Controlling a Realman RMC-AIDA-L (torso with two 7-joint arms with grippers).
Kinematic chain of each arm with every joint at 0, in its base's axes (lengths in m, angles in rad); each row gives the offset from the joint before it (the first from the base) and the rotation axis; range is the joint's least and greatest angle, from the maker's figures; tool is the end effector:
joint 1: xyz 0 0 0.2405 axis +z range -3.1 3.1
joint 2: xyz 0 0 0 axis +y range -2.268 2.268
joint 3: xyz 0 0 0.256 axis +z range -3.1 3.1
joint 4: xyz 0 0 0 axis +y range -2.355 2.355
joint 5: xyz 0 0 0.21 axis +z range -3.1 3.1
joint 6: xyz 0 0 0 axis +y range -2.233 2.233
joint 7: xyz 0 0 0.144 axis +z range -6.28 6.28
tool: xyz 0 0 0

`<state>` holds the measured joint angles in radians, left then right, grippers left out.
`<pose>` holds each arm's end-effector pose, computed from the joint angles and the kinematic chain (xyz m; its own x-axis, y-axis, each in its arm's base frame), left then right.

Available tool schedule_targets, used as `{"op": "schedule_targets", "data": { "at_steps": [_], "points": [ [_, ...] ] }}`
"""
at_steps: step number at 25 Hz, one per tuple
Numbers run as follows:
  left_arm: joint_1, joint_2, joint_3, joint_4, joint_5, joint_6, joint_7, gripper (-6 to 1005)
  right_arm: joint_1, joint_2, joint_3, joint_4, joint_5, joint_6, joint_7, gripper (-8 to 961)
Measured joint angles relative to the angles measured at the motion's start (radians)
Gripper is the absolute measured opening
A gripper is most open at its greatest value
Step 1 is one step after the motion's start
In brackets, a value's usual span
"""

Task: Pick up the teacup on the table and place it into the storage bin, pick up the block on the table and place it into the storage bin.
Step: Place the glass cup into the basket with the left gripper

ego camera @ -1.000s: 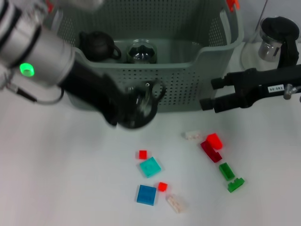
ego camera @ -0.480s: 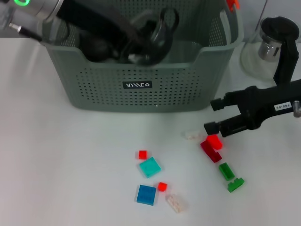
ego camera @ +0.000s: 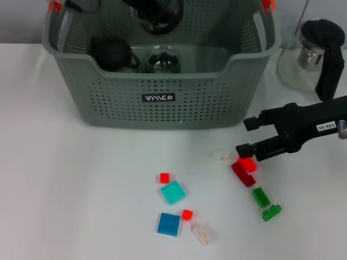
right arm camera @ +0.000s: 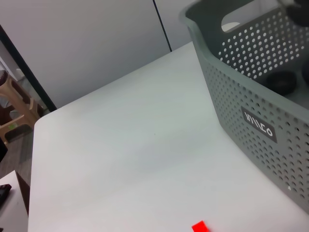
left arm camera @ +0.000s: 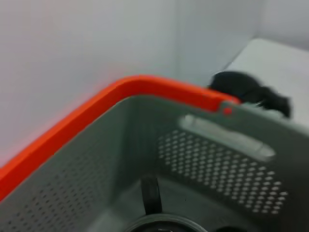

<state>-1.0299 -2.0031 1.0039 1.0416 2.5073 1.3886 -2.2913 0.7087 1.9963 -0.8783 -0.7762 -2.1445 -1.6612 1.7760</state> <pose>-0.0788 0.4582 0.0491 0.9149 0.3997 0.0557 0.3800 -0.8067 -0.4526 0.2080 0.3632 0.0178 0.8696 -0.4461 -0.2115 -0.4527 -0.8915 0.0188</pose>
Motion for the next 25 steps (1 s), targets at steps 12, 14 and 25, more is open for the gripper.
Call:
{"op": "schedule_targets", "data": {
  "at_steps": [12,14,25],
  "points": [
    [-0.085,-0.033,0.044,-0.305,0.207,-0.382,-0.007,47,0.010,0.013,-0.002,0.011,-0.009,0.000,0.002,945],
    [-0.085,-0.048,0.046,-0.316,0.239,-0.416,-0.008,47,0.011,0.014,-0.002,0.011,-0.009,0.000,0.003,945],
    [-0.078,-0.099,0.057,-0.355,0.325,-0.518,-0.009,47,0.012,0.017,0.005,0.011,-0.009,0.004,-0.001,946]
  ]
}}
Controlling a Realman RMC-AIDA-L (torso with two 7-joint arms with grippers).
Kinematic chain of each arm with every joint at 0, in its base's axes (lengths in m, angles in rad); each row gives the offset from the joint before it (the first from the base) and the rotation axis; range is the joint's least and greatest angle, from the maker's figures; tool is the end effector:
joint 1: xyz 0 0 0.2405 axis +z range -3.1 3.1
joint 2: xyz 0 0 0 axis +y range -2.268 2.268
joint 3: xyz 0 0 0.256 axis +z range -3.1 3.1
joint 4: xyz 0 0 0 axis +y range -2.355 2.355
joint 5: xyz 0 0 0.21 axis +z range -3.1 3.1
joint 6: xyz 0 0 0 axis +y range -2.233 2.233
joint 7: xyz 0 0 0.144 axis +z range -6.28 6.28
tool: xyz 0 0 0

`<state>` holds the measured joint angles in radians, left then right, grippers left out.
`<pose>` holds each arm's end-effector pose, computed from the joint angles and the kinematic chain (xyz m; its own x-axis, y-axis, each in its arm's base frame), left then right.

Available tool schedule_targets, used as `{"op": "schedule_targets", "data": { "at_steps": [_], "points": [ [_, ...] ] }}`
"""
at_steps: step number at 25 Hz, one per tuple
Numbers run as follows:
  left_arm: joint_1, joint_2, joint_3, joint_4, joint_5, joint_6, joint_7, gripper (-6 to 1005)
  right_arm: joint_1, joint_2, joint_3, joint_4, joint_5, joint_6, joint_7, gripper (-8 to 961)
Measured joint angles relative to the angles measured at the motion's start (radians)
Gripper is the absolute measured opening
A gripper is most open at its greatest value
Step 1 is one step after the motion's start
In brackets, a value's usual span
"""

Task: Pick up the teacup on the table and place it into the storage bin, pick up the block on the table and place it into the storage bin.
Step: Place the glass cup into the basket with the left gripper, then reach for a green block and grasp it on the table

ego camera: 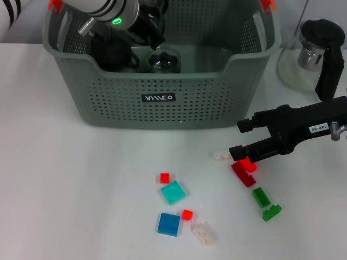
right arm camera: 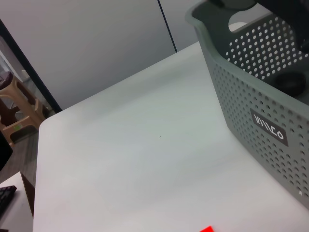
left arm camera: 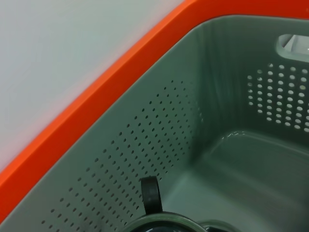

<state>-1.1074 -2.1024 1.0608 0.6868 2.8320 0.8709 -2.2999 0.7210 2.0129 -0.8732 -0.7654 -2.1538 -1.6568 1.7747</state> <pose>-0.1189 0.4910 -0.0203 0.9173 0.3883 -0.0885 0.2289 -0.6959 -0.6807 0.2035 0.3628 0.0101 0.8687 -0.4470 -0.2132 -0.4507 -0.8920 0.0340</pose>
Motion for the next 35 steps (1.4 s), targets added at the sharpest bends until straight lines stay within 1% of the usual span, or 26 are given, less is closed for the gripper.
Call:
{"op": "schedule_targets", "data": {
  "at_steps": [5,16,18,23,34,35],
  "points": [
    [0.003,-0.009,0.007,-0.012,0.022,-0.027,0.000,46,0.000,0.000,0.002,0.000,0.000,0.001,-0.002,946],
    [0.007,-0.009,0.014,-0.020,0.023,-0.027,0.003,50,-0.002,-0.002,0.004,-0.008,0.002,0.002,0.002,945],
    [0.010,-0.011,0.040,-0.020,0.023,-0.028,0.001,55,-0.003,-0.004,0.003,-0.008,0.002,0.002,0.002,945],
    [0.014,-0.015,0.063,-0.020,0.023,-0.030,0.000,62,-0.001,-0.005,0.003,-0.009,0.002,0.006,0.002,945],
    [0.029,-0.019,0.062,-0.011,0.023,-0.032,-0.016,195,0.000,-0.007,0.003,-0.011,0.002,0.006,0.003,946],
    [0.030,-0.019,0.059,-0.009,0.023,-0.032,-0.016,229,0.000,-0.007,0.003,-0.011,0.002,0.006,0.003,946]
  ]
}}
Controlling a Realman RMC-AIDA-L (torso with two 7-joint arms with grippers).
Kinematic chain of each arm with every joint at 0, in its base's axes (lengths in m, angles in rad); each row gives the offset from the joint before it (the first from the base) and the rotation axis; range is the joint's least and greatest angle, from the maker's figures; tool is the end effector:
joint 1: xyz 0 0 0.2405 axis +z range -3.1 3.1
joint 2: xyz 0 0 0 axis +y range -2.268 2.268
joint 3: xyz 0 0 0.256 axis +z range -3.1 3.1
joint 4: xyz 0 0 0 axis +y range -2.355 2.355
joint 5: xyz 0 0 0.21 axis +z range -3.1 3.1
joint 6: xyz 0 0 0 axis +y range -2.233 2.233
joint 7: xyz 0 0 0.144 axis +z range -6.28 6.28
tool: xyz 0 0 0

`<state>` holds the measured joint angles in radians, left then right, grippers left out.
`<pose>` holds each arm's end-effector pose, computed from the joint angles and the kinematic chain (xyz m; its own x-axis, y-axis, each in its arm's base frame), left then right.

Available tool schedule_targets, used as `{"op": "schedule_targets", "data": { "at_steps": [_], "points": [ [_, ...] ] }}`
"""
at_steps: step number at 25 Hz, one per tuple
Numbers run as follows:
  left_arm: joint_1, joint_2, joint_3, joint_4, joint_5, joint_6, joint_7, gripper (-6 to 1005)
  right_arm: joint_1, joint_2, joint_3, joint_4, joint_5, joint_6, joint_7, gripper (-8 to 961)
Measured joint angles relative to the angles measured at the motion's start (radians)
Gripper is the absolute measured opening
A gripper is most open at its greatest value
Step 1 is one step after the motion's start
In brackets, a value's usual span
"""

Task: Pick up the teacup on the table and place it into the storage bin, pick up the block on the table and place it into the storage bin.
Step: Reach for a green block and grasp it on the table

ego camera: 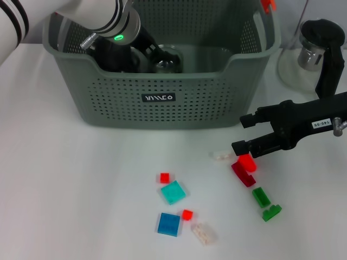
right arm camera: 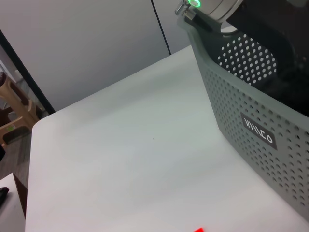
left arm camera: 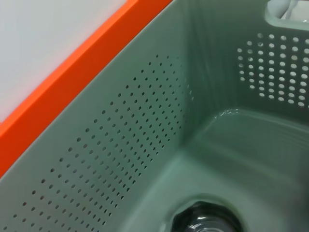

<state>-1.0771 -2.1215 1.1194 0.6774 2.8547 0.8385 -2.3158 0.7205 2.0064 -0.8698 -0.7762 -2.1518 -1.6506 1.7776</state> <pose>-0.1308 0.4834 -0.0337 0.9132 0.3851 -0.1334 0.1971 -0.7039 -0.6824 0.2036 0.3660 0.0147 0.8706 -0.4414 -0.2174 -0.4494 -0.8932 0.0141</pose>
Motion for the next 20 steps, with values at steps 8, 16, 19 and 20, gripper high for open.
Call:
{"op": "schedule_targets", "data": {
  "at_steps": [8,16,19,20],
  "points": [
    [0.020,-0.002,-0.005,0.059,-0.003,0.011,-0.030,538,-0.003,0.000,0.000,0.001,0.000,0.003,-0.007,945],
    [0.092,-0.010,-0.017,0.314,-0.036,0.121,-0.086,861,-0.005,-0.004,0.003,0.000,0.002,0.003,-0.006,946],
    [0.137,-0.021,-0.050,0.448,-0.123,0.210,-0.085,860,-0.006,-0.008,0.008,0.000,0.003,0.003,-0.002,946],
    [0.150,-0.022,-0.062,0.481,-0.165,0.241,-0.081,860,-0.006,-0.009,0.010,0.000,0.003,0.003,-0.002,946]
  ]
}}
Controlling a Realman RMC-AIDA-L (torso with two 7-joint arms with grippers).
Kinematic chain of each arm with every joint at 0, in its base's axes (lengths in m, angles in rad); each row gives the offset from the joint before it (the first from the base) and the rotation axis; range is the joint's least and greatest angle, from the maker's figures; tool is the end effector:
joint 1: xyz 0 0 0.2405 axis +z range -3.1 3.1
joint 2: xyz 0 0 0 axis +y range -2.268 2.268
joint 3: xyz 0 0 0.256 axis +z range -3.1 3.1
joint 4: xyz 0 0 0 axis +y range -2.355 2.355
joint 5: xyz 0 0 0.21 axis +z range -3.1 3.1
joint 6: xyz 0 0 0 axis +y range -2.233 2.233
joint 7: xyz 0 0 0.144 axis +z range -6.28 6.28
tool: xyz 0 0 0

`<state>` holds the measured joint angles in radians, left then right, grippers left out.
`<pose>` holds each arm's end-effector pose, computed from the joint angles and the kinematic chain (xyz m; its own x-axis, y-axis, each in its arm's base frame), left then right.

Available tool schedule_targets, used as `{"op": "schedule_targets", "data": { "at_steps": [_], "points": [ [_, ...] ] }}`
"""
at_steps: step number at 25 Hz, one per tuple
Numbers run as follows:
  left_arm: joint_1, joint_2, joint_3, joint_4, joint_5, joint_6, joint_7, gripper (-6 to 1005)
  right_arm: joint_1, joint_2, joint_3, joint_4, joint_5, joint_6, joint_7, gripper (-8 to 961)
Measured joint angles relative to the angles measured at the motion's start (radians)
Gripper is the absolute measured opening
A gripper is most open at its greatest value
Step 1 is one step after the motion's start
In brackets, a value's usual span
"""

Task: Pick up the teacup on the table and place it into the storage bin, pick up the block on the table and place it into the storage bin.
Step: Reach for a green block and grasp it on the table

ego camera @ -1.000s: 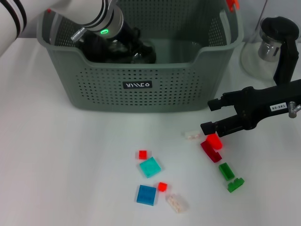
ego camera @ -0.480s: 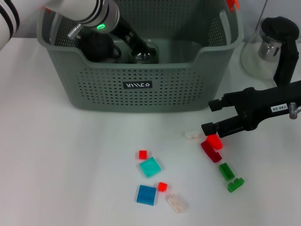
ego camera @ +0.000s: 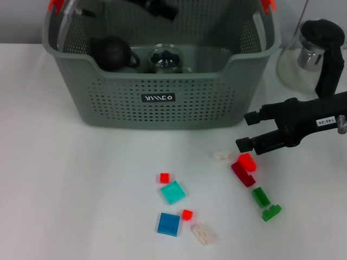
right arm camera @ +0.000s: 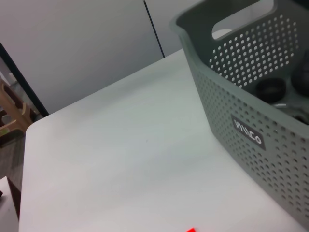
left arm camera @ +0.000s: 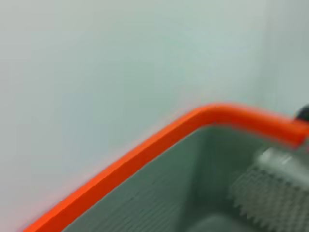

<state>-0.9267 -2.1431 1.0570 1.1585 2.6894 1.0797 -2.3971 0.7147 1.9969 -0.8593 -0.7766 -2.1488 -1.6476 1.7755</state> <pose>-0.0887 0.4664 0.0305 0.9093 0.3791 0.1719 0.3918 -0.6404 -0.6606 0.2072 0.3674 0.0200 0.8667 -0.4446 -0.2260 -0.4567 -0.8896 -0.0014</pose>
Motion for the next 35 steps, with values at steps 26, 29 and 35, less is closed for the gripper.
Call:
{"op": "schedule_targets", "data": {
  "at_steps": [26,29,35],
  "points": [
    [0.349,-0.029,-0.256,0.177,-0.756,0.803,0.468,853,0.005,-0.013,0.032,-0.002,-0.004,-0.005,0.020,946],
    [0.380,-0.032,-0.258,0.137,-0.781,0.799,0.551,856,0.009,-0.016,0.022,-0.023,-0.008,-0.007,0.033,946],
    [0.395,-0.030,-0.307,0.033,-0.798,0.796,0.655,863,0.018,-0.016,-0.004,-0.109,-0.032,-0.045,0.072,945]
  ]
}}
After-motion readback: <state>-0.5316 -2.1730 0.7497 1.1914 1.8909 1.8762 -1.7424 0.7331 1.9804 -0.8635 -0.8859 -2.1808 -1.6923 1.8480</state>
